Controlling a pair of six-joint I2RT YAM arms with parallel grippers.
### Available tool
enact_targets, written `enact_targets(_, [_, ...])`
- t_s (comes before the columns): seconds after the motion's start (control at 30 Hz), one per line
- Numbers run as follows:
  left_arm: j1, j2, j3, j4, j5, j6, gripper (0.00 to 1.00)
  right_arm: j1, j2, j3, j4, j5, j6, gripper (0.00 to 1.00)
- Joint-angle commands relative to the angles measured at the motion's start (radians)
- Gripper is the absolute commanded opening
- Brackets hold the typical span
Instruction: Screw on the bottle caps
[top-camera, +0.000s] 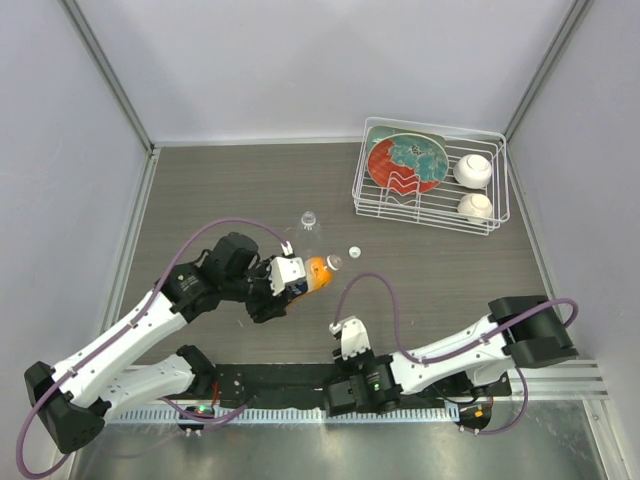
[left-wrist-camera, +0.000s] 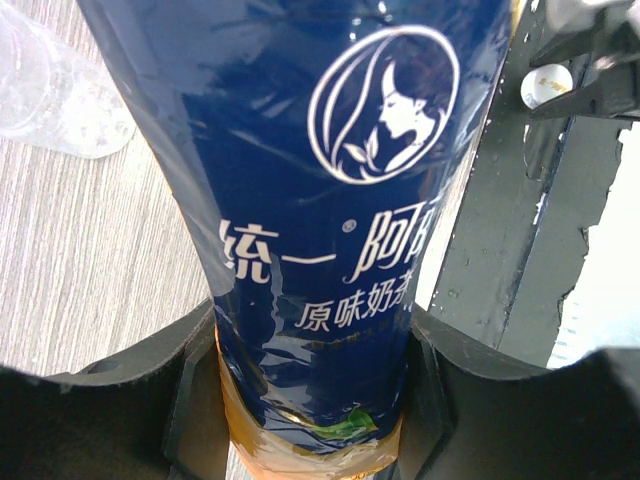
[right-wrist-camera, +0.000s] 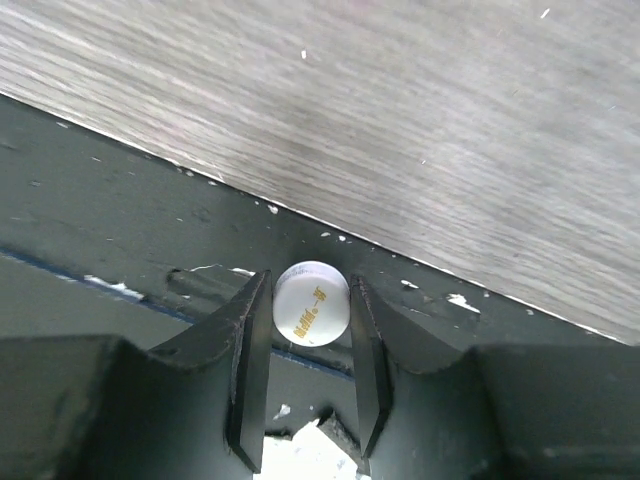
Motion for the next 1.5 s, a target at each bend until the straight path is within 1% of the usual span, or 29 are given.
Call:
enact_targets(0.0, [-0.001, -0.014, 0.052, 0.003, 0.016, -0.017, 0.05, -0.024, -0.174, 0.121, -0.135, 0.146, -0.022, 0.19])
enact_targets(0.03, [0.001, -0.012, 0.054, 0.003, 0.018, -0.015, 0.05, -0.034, -0.224, 0.138, -0.147, 0.204, -0.039, 0.19])
enact_targets(0.07, [-0.001, -0.014, 0.055, 0.0, 0.018, -0.015, 0.05, -0.047, -0.317, 0.155, -0.159, 0.226, -0.095, 0.18])
enact_targets(0.17, [0.001, -0.02, 0.055, 0.002, 0.035, -0.018, 0.05, -0.098, -0.468, 0.227, -0.146, 0.3, -0.204, 0.17])
enact_targets(0.2, [-0.001, -0.021, 0.055, 0.003, 0.036, -0.02, 0.05, -0.112, -0.555, 0.267, -0.135, 0.303, -0.297, 0.17])
enact_targets(0.27, [0.001, -0.031, 0.052, 0.005, 0.065, -0.006, 0.04, -0.156, -0.62, 0.307, -0.081, 0.279, -0.4, 0.17])
enact_targets(0.3, [0.001, -0.046, 0.049, 0.009, 0.078, 0.006, 0.04, -0.172, -0.652, 0.353, -0.07, 0.265, -0.504, 0.17])
enact_targets(0.37, [-0.001, -0.064, 0.039, 0.025, 0.126, 0.041, 0.04, -0.212, -0.663, 0.403, -0.058, 0.216, -0.591, 0.16])
enact_targets(0.4, [-0.001, -0.089, 0.033, 0.041, 0.143, 0.052, 0.04, -0.221, -0.665, 0.451, -0.05, 0.197, -0.673, 0.16])
enact_targets(0.53, [-0.001, -0.152, 0.005, 0.088, 0.209, 0.1, 0.04, -0.262, -0.628, 0.569, -0.041, 0.087, -0.83, 0.16])
enact_targets(0.57, [-0.001, -0.164, 0.0, 0.1, 0.237, 0.127, 0.04, -0.267, -0.619, 0.613, -0.037, 0.014, -0.856, 0.16])
enact_targets(0.63, [-0.001, -0.198, -0.018, 0.114, 0.268, 0.156, 0.03, -0.276, -0.581, 0.663, -0.035, -0.051, -0.934, 0.16])
enact_targets(0.67, [-0.001, -0.205, -0.023, 0.136, 0.289, 0.166, 0.03, -0.282, -0.567, 0.713, -0.035, -0.085, -0.962, 0.16])
enact_targets(0.7, [-0.001, -0.216, -0.033, 0.152, 0.294, 0.173, 0.03, -0.285, -0.553, 0.739, -0.037, -0.146, -0.984, 0.16])
enact_targets(0.73, [-0.001, -0.227, -0.035, 0.166, 0.299, 0.175, 0.02, -0.287, -0.538, 0.765, -0.046, -0.175, -1.026, 0.16])
enact_targets(0.77, [0.001, -0.23, -0.035, 0.189, 0.299, 0.172, 0.02, -0.298, -0.503, 0.828, -0.058, -0.198, -1.043, 0.16])
enact_targets(0.8, [-0.001, -0.23, -0.034, 0.193, 0.299, 0.172, 0.02, -0.302, -0.478, 0.863, -0.073, -0.258, -1.06, 0.16])
enact_targets(0.83, [0.001, -0.221, -0.027, 0.197, 0.3, 0.172, 0.02, -0.311, -0.455, 0.897, -0.108, -0.283, -1.077, 0.16])
enact_targets(0.87, [-0.001, -0.218, -0.023, 0.193, 0.297, 0.173, 0.01, -0.321, -0.406, 0.969, -0.13, -0.316, -1.102, 0.17])
enact_targets(0.9, [-0.001, -0.216, -0.012, 0.192, 0.297, 0.173, 0.01, -0.346, -0.381, 1.006, -0.156, -0.347, -1.114, 0.17])
enact_targets(0.93, [-0.001, -0.212, -0.009, 0.192, 0.297, 0.172, 0.01, -0.363, -0.361, 1.038, -0.202, -0.414, -1.123, 0.17])
enact_targets(0.97, [0.001, -0.213, -0.007, 0.195, 0.296, 0.172, 0.01, -0.377, -0.311, 1.098, -0.227, -0.448, -1.14, 0.17])
enact_targets(1.07, [-0.001, -0.231, -0.012, 0.207, 0.299, 0.173, 0.01, -0.428, -0.262, 1.182, -0.306, -0.556, -1.16, 0.17])
enact_targets(1.17, [-0.001, -0.245, -0.021, 0.216, 0.297, 0.169, 0.01, -0.463, -0.222, 1.232, -0.368, -0.635, -1.18, 0.17])
enact_targets(1.2, [0.001, -0.251, -0.024, 0.218, 0.297, 0.169, 0.01, -0.469, -0.212, 1.238, -0.377, -0.636, -1.183, 0.16])
enact_targets(1.27, [-0.001, -0.253, -0.027, 0.227, 0.297, 0.157, 0.01, -0.476, -0.209, 1.241, -0.391, -0.7, -1.186, 0.16])
enact_targets(1.47, [-0.001, -0.242, -0.041, 0.284, 0.297, 0.108, 0.01, -0.476, -0.202, 1.223, -0.388, -0.737, -1.186, 0.16])
